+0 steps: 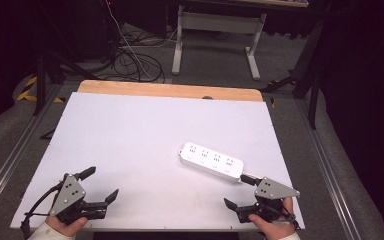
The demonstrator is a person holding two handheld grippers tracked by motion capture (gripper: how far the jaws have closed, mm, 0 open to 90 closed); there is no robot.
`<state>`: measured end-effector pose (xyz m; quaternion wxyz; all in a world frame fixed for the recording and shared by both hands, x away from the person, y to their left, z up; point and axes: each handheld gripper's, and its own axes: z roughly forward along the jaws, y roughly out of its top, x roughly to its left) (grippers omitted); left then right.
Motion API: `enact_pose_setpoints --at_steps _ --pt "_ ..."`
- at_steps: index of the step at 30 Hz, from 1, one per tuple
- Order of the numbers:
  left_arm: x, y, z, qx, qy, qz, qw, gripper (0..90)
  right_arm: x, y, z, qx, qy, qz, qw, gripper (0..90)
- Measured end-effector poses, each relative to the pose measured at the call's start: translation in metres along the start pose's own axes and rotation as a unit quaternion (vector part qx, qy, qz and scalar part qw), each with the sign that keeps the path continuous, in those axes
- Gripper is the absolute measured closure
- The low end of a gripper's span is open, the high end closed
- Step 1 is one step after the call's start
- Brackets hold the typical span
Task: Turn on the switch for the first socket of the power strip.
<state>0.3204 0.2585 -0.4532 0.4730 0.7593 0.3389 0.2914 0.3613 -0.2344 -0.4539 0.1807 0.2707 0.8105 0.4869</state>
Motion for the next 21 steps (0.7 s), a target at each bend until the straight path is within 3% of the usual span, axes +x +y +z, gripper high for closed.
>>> enact_pose_setpoints --at_steps 10,21 --pt "0.0 0.0 0.0 0.0 0.002 0.002 1.0 7.9 -0.005 0.018 0.001 0.012 -0.001 -0.007 0.9999 10.8" --pt "0.0 0.0 0.0 0.0 0.003 0.003 1.0 8.0 -0.011 0.034 0.006 0.008 -0.003 -0.005 1.0 9.6"
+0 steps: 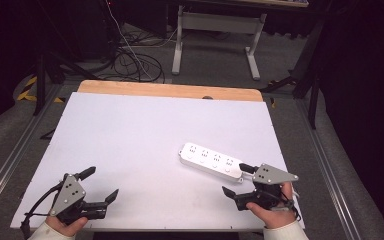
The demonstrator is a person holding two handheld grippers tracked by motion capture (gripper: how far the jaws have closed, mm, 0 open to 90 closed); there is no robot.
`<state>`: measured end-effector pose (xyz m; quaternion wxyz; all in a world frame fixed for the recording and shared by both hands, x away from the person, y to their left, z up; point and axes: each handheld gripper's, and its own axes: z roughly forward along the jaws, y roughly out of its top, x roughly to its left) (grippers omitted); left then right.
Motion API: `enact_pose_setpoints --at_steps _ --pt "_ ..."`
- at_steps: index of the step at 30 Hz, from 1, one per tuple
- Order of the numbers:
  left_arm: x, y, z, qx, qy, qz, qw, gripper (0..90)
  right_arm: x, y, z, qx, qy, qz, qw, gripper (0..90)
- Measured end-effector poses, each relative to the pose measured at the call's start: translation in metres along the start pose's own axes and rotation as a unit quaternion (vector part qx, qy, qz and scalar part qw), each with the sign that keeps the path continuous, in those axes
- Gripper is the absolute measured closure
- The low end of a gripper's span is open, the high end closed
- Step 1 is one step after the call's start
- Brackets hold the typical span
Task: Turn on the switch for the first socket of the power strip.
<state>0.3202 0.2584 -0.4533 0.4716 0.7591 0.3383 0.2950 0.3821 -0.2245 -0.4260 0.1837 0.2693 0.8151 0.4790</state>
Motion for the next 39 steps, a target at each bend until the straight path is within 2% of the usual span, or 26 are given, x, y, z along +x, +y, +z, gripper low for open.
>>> enact_pose_setpoints --at_steps 8,18,24,27,33,37,39 --pt "0.0 0.0 0.0 0.0 0.0 0.001 1.0 8.0 -0.009 0.014 0.003 0.008 -0.005 -0.003 1.0 10.0" --pt "0.0 0.0 0.0 0.0 0.0 0.003 1.0 7.9 -0.014 0.022 0.006 0.013 -0.013 -0.002 0.9998 13.4" --pt "0.0 0.0 0.0 -0.001 0.0 0.004 1.0 7.9 -0.022 0.028 0.014 0.024 -0.017 0.0 0.9996 15.2" --pt "0.0 0.0 0.0 -0.001 -0.001 0.001 1.0 7.9 -0.024 0.03 0.017 0.029 -0.015 -0.002 0.9995 23.7" --pt "0.0 0.0 0.0 -0.001 -0.001 0.001 1.0 8.0 -0.029 0.037 0.02 0.059 -0.008 -0.015 0.9981 50.2" --pt "-0.001 0.0 0.0 -0.002 -0.003 0.006 1.0 7.9 -0.031 0.043 0.022 0.073 -0.013 -0.027 0.9969 63.9" --pt "-0.001 0.0 0.0 -0.001 -0.003 0.007 1.0 7.9 -0.031 0.045 0.023 0.079 -0.006 -0.023 0.9966 65.2"
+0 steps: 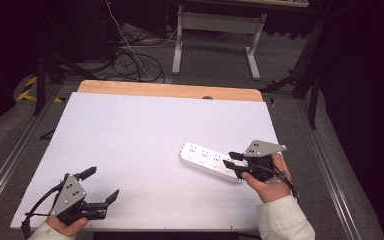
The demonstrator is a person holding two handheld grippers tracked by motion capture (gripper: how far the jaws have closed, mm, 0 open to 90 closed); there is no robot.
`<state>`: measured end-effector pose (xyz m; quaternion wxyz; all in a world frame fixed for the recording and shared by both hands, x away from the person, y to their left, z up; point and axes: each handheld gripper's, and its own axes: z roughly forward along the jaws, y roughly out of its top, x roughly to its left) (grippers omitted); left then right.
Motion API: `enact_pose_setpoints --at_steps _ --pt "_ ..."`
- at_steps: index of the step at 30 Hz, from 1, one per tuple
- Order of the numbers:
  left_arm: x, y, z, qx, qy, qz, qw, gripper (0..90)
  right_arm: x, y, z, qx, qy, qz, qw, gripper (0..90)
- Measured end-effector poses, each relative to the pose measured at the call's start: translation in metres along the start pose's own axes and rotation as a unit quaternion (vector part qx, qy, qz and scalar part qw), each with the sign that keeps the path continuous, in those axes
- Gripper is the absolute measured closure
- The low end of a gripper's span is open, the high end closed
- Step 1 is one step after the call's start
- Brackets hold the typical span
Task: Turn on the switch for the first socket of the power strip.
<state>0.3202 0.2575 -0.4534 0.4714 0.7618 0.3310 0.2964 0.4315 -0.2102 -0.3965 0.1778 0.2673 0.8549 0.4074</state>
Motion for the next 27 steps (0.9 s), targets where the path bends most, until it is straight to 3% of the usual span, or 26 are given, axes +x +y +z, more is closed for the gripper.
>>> enact_pose_setpoints --at_steps 3,7,11,16,20,27 --pt "0.0 0.0 0.0 0.0 -0.001 -0.001 1.0 7.9 -0.004 0.005 0.005 0.021 0.0 -0.01 0.9997 68.5" --pt "0.0 0.0 0.0 0.0 -0.001 -0.001 1.0 7.9 -0.008 0.007 0.009 0.02 -0.001 -0.008 0.9998 72.8" --pt "0.001 0.0 0.001 0.001 -0.001 0.002 1.0 7.9 -0.012 0.007 0.014 0.034 0.005 0.007 0.9994 79.7" --pt "0.0 0.0 0.0 0.001 -0.001 0.003 1.0 7.9 -0.016 0.006 0.018 0.048 -0.011 0.02 0.9986 88.6" --pt "0.0 -0.001 0.001 0.003 0.0 -0.001 1.0 8.0 -0.017 0.007 0.021 0.055 -0.024 0.027 0.9978 90.0" --pt "0.0 0.0 0.001 0.004 0.001 -0.001 1.0 7.9 -0.022 0.005 0.028 0.082 -0.015 0.037 0.9958 90.0"
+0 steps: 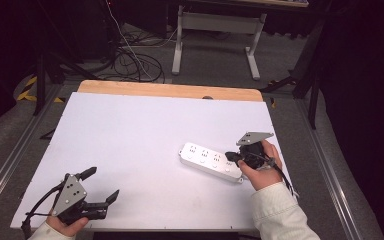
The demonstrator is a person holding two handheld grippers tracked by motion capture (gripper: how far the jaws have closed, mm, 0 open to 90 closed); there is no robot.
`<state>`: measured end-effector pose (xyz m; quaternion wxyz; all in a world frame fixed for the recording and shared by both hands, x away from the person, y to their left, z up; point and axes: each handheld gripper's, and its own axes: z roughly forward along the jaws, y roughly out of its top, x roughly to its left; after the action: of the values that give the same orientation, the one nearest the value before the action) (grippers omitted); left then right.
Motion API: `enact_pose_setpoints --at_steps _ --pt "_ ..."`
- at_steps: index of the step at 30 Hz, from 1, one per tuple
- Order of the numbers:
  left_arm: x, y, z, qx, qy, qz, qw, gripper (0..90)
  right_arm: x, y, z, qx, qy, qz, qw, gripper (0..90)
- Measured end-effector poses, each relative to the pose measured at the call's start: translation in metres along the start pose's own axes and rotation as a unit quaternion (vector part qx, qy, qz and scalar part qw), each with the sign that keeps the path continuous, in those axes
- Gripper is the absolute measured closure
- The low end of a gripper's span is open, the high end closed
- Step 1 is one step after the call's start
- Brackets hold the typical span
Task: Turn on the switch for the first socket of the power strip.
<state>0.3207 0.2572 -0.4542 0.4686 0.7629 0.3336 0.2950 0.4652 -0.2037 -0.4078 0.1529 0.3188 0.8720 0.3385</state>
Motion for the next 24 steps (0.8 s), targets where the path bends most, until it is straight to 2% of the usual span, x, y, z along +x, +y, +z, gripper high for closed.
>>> enact_pose_setpoints --at_steps 9,14,24 --pt "0.0 0.0 0.0 0.002 0.001 0.0 1.0 7.9 -0.001 -0.001 0.005 0.027 0.006 -0.002 0.9996 90.0" --pt "0.0 0.0 0.0 0.002 0.001 0.0 1.0 8.0 -0.001 -0.002 0.012 0.058 0.015 -0.008 0.9982 90.0" --pt "0.0 0.0 0.0 0.002 0.001 0.001 1.0 8.0 0.001 -0.003 0.02 0.097 0.02 -0.015 0.995 90.0"
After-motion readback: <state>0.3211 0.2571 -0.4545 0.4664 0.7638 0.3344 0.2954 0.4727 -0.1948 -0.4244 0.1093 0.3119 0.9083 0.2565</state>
